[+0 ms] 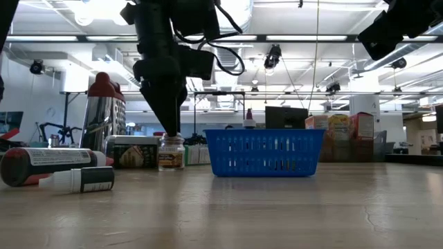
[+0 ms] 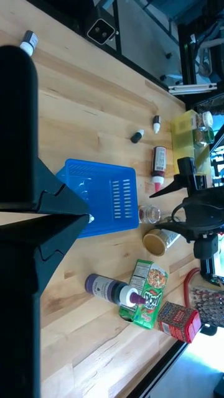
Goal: Pick & Place Kitchen Items
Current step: Put the brown seasoning bottle into the yellow bin
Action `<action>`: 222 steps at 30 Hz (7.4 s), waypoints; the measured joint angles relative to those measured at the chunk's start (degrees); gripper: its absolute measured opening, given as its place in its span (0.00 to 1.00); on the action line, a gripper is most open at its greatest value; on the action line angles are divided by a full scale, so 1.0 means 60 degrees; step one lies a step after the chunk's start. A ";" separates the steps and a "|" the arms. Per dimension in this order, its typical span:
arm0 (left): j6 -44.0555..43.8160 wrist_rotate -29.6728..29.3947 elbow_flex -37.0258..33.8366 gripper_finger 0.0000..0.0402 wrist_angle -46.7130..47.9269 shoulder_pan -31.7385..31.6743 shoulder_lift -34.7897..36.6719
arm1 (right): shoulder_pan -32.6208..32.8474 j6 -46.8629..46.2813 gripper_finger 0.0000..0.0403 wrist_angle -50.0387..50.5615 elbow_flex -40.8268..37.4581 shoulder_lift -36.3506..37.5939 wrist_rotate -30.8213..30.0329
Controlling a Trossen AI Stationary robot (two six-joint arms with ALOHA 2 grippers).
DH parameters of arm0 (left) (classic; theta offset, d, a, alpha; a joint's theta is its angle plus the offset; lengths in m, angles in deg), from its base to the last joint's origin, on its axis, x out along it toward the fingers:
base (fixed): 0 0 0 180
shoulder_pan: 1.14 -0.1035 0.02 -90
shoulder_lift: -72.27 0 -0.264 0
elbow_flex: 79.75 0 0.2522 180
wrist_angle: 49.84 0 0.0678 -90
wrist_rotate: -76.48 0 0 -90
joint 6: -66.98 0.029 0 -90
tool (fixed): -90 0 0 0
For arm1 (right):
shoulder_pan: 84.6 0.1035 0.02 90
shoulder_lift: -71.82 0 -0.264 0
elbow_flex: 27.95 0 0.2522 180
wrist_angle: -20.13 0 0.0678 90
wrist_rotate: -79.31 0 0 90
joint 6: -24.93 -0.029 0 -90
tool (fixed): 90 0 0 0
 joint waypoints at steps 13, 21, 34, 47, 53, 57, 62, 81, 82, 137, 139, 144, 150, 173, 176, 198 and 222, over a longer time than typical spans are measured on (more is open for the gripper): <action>0.0022 -0.0222 -0.0018 0.73 -0.0073 -0.0065 -0.0058 | 0.0000 0.0000 0.02 0.0000 0.0000 0.0000 0.0000; -0.0059 -0.0251 -0.0183 0.73 -0.0091 -0.0127 -0.0065 | 0.0003 0.0000 0.02 0.0000 0.0000 0.0003 0.0000; -0.0010 -0.0255 -0.0193 0.64 -0.0240 -0.0127 -0.0280 | 0.0002 0.0000 0.02 0.0000 0.0000 0.0002 0.0000; -0.0111 -0.0253 -0.0191 0.49 -0.0231 -0.0145 -0.0313 | 0.0002 0.0000 0.02 0.0000 0.0000 0.0002 -0.0004; 0.0015 -0.0251 -0.0189 0.49 -0.0212 -0.0145 -0.0313 | 0.0000 0.0000 0.02 0.0000 0.0000 0.0000 -0.0001; 0.0333 -0.0242 -0.0189 0.48 -0.0212 -0.0145 -0.0313 | 0.0000 0.0000 0.02 0.0000 0.0000 0.0000 0.0000; 0.0434 -0.0030 -0.0189 0.48 -0.0162 -0.0149 -0.0313 | 0.0003 0.0000 0.02 0.0000 0.0000 0.0000 0.0000; -0.0164 0.0011 -0.0047 0.48 0.1867 0.0421 0.0700 | 0.0000 0.0000 0.02 0.0002 0.0000 0.0003 -0.0001; -0.0200 0.0010 -0.0045 0.48 0.1937 0.0511 0.0828 | 0.0000 0.0000 0.02 -0.0001 0.0000 0.0000 -0.0002; -1.2138 -0.0820 -0.1094 0.48 0.6549 0.7929 0.4197 | 0.0000 0.0000 0.02 0.0000 0.0000 0.0001 -0.0002; -1.2171 -0.0627 -0.1168 0.48 0.6547 0.8009 0.4197 | 0.0000 0.0000 0.02 0.0000 0.0000 0.0004 0.0000; -1.2117 -0.0374 -0.1220 0.48 0.6550 0.8397 0.4218 | 0.0004 0.0000 0.02 0.0000 0.0000 0.0002 -0.0002; -1.2585 -0.0353 -0.1247 0.48 0.6545 0.9195 0.4391 | 0.0000 0.0000 0.02 0.0000 0.0000 0.0001 -0.0002; -1.0516 0.0402 -0.2442 0.48 0.3209 1.1536 0.4444 | 0.0000 0.0000 0.02 0.0000 0.0000 0.0003 0.0000; -1.0267 0.0114 -0.2665 0.48 0.2971 1.1497 0.4444 | 0.0000 0.0000 0.02 -0.0001 0.0000 0.0004 -0.0002; -1.0397 0.0109 -0.3848 0.48 0.1033 1.1479 0.3718 | 0.0001 0.0000 0.02 0.0000 0.0000 0.0000 0.0000; -1.0581 -0.0166 -0.3880 0.53 0.0742 1.1479 0.3650 | 0.0000 0.0000 0.02 0.0000 0.0000 0.0000 -0.0004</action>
